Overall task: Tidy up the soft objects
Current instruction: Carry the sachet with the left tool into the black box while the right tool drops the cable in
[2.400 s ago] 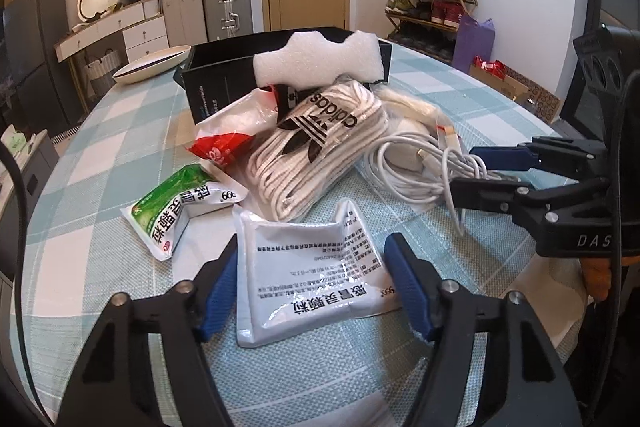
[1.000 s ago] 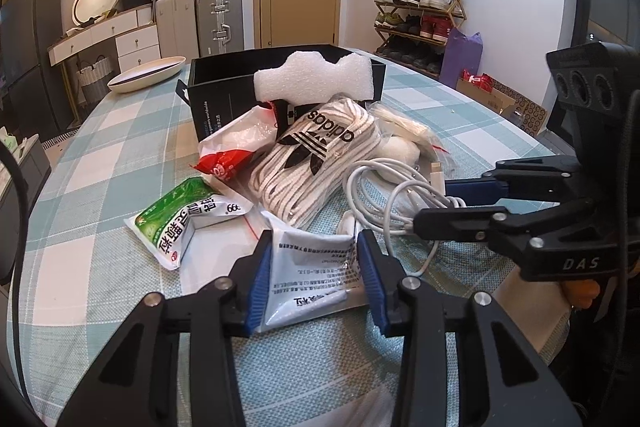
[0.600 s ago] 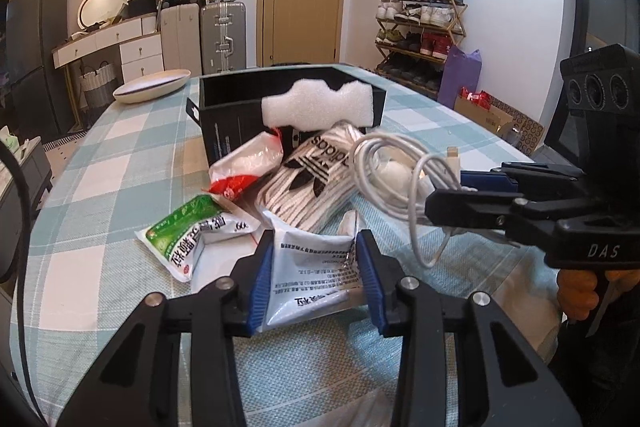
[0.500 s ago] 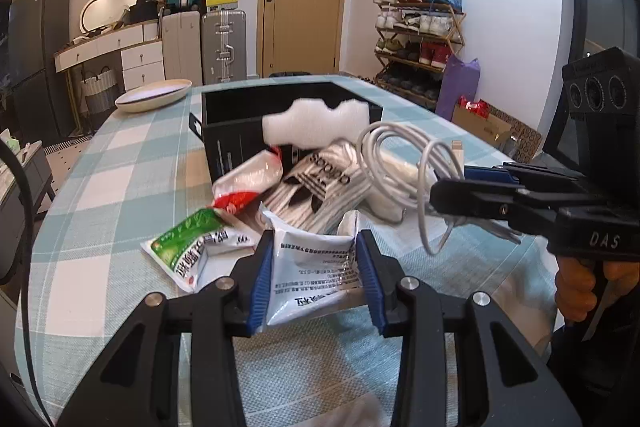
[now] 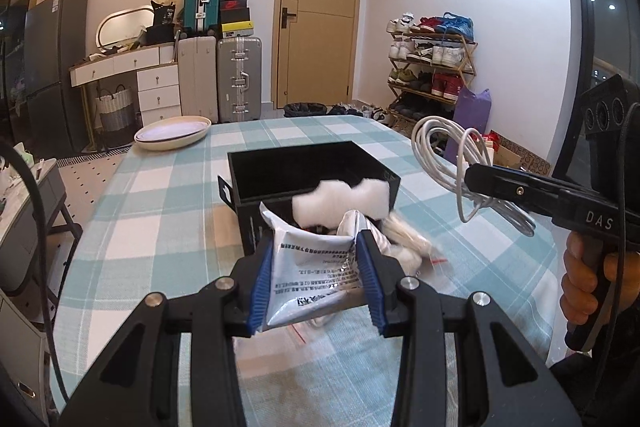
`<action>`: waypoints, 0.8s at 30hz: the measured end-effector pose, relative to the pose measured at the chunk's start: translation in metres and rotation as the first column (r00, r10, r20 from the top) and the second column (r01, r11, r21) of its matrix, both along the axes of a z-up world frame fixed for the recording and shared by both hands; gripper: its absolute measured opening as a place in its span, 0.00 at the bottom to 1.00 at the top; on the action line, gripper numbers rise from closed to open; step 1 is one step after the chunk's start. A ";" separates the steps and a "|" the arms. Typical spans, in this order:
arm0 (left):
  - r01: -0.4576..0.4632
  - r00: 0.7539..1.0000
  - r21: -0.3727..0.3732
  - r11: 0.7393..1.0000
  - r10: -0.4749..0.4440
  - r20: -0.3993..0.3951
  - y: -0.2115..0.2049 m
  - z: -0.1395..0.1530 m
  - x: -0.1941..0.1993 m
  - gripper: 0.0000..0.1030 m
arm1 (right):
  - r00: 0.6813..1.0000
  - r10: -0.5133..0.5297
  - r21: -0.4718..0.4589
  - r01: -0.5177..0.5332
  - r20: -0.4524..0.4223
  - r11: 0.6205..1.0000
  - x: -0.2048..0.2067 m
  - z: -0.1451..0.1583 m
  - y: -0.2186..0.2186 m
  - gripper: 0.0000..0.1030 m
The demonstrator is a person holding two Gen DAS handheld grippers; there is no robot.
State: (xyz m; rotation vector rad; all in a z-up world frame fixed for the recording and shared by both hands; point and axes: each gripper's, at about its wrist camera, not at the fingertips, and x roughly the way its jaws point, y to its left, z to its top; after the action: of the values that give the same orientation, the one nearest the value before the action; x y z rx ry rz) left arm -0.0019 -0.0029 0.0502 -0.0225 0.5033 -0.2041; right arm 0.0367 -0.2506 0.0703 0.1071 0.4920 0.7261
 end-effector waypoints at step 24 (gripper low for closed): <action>-0.074 0.997 -0.027 0.997 0.075 0.015 0.021 0.033 0.080 0.38 | 0.999 -0.035 0.004 0.036 -0.036 0.999 0.072 0.030 0.023 0.29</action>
State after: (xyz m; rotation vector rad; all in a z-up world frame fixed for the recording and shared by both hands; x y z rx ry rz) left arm 0.0782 0.0177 0.0834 -0.0648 0.4829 -0.1379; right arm 0.1083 -0.2280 0.1002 0.1325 0.5215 0.6915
